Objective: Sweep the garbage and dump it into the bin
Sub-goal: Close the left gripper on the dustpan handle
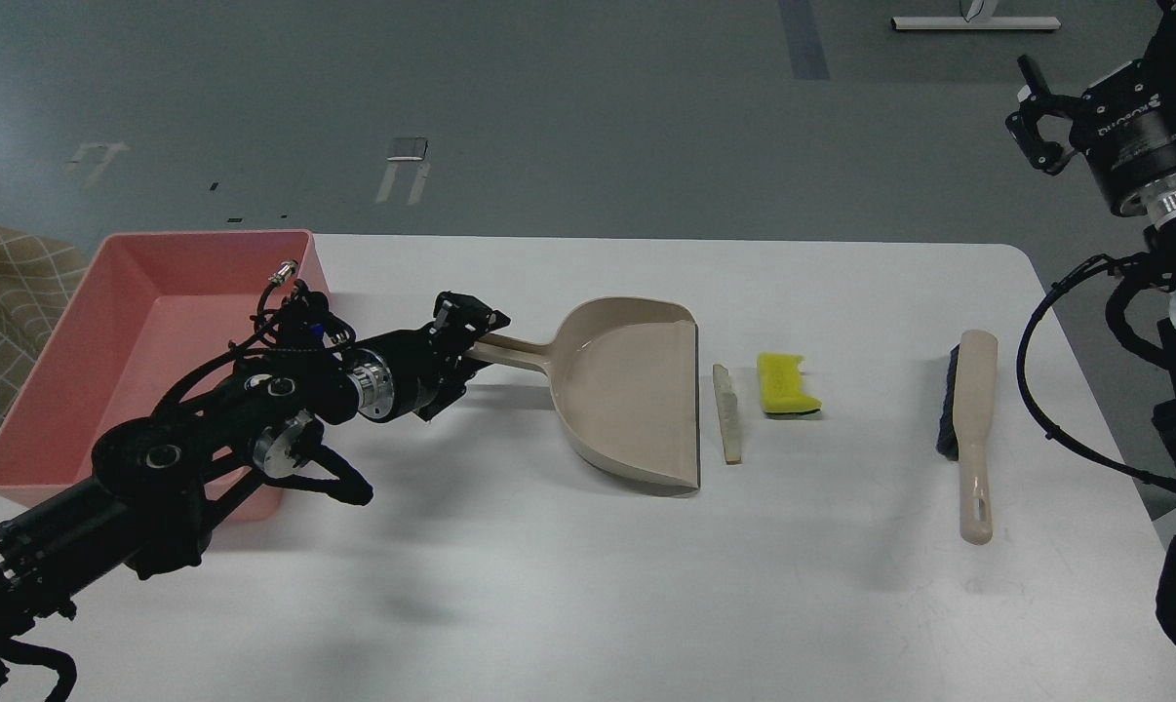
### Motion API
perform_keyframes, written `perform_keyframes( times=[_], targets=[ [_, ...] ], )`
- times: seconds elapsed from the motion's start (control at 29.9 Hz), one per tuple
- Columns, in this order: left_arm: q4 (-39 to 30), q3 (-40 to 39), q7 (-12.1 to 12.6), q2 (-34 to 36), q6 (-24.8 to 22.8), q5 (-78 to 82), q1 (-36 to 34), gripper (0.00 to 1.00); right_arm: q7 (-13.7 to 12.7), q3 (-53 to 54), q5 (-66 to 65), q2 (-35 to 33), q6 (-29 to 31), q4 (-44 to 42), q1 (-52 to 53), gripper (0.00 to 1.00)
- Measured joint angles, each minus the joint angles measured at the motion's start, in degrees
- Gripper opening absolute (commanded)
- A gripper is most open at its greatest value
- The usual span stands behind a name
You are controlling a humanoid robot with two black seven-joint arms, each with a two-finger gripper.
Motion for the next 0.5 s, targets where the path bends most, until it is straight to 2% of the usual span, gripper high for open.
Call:
perform_keyframes(
  times=[0.37,0.4,0.43,0.5],
  targets=[
    [0.00,0.03,-1.77,0.03,0.08,0.00,0.56,0.37,0.00,0.00,0.00,-0.07,0.00,0.01,0.00,1.00],
    [0.00,0.06,-1.81,0.03,0.11,0.00,0.56,0.39,0.00,0.00,0.00,-0.07,0.00,0.01,0.00,1.00],
    [0.02,0.07,-1.88,-0.01,0.13,0.00,0.56,0.49,0.00,0.00,0.00,-0.07,0.00,0.01,0.00,1.00],
    [0.21,0.08,-2.15,-0.09,0.12,0.00,0.56,0.52,0.00,0.00,0.00,-0.07,0.00,0.01,-0.02,1.00]
  ],
)
